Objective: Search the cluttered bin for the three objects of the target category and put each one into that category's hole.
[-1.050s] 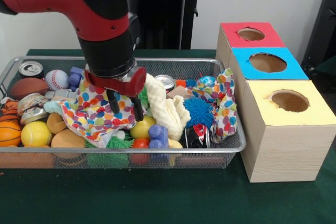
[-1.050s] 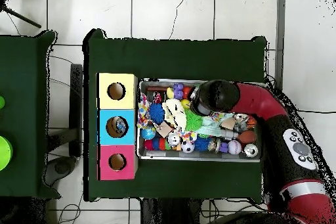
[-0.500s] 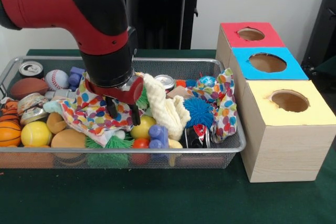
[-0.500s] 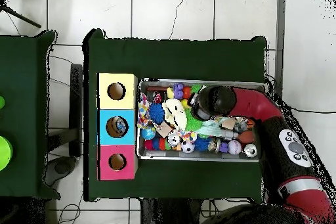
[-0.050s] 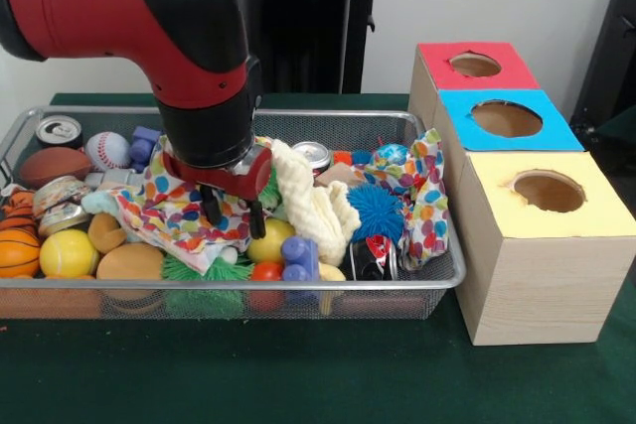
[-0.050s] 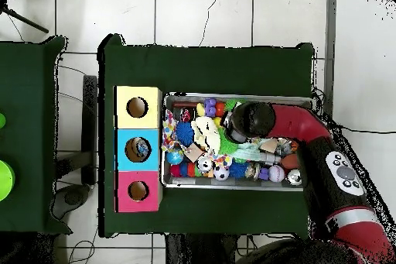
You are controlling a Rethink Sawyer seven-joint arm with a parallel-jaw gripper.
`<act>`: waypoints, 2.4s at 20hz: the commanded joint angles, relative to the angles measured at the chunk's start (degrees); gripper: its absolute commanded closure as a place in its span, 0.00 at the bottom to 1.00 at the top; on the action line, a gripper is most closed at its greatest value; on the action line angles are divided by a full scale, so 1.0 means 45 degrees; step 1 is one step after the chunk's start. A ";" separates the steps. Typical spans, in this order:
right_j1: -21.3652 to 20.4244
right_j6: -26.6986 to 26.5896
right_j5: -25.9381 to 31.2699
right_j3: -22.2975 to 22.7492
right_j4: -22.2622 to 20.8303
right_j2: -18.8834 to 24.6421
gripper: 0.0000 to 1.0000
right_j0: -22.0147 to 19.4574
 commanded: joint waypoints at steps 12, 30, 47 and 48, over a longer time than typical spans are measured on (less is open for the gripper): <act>0.0300 -0.1737 -0.0231 0.0328 -0.1884 -0.0326 1.00 0.1099; -0.3120 -0.1207 0.3242 0.3177 0.0911 0.0308 1.00 0.0712; -0.4845 0.1045 0.0747 0.7105 0.4355 0.0192 1.00 0.1330; -0.4803 0.1122 0.0554 0.7166 0.4378 0.0123 1.00 0.1418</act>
